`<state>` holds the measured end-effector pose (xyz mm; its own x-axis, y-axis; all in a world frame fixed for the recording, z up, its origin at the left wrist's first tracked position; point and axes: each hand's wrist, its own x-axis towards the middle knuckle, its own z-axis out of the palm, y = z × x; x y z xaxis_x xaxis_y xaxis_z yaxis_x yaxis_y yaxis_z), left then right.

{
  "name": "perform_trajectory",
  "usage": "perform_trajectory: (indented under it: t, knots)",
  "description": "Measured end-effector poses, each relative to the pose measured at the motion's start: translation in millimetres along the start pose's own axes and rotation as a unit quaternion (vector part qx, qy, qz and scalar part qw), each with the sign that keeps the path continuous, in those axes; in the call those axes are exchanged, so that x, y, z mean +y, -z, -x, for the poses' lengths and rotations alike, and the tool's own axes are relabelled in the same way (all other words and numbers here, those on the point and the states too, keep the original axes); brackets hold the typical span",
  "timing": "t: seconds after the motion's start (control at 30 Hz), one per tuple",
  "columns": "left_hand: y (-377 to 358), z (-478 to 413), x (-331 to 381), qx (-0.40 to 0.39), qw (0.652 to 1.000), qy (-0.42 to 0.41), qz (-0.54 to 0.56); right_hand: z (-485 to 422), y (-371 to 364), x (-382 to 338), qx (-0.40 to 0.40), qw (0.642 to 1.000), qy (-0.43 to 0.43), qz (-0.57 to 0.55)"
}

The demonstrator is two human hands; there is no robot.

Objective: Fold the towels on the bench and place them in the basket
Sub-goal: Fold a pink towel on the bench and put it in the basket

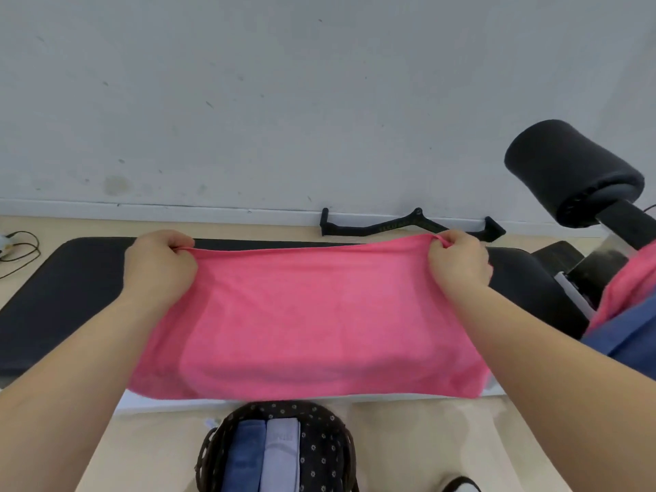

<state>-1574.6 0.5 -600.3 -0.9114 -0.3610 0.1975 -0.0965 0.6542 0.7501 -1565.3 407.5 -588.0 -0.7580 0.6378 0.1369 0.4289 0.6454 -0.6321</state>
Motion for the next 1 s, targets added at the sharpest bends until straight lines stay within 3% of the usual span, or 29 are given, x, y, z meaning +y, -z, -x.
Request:
perform_trajectory:
  t: [0.23, 0.4, 0.5, 0.6, 0.7, 0.87, 1.0]
  knots:
    - [-5, -12, -8, -0.066, 0.995, -0.07, -0.022, -13, -19, 0, -0.009, 1.0, 0.02, 0.021]
    - [29, -2, -2, 0.009, 0.99, -0.134, -0.052, 16, -13, -13, -0.026, 0.99, 0.03, 0.134]
    - [53, 1, -12, -0.023, 0.988, -0.072, -0.134, 45, -16, -31, -0.073, 0.975, 0.156, 0.142]
    - [73, 13, -24, -0.105, 0.975, 0.032, -0.193, 86, -24, -62, -0.218, 0.94, 0.252, 0.076]
    - [78, 22, -29, -0.179, 0.967, 0.077, -0.162, 129, -40, -82, -0.343, 0.887, 0.301, 0.075]
    - [75, 30, -32, -0.167, 0.983, 0.053, -0.062, 171, -67, -76, -0.343, 0.858, 0.331, 0.192]
    - [79, 24, -36, -0.074, 0.995, 0.063, 0.017, 174, -68, -77, -0.341, 0.854, 0.332, 0.208]
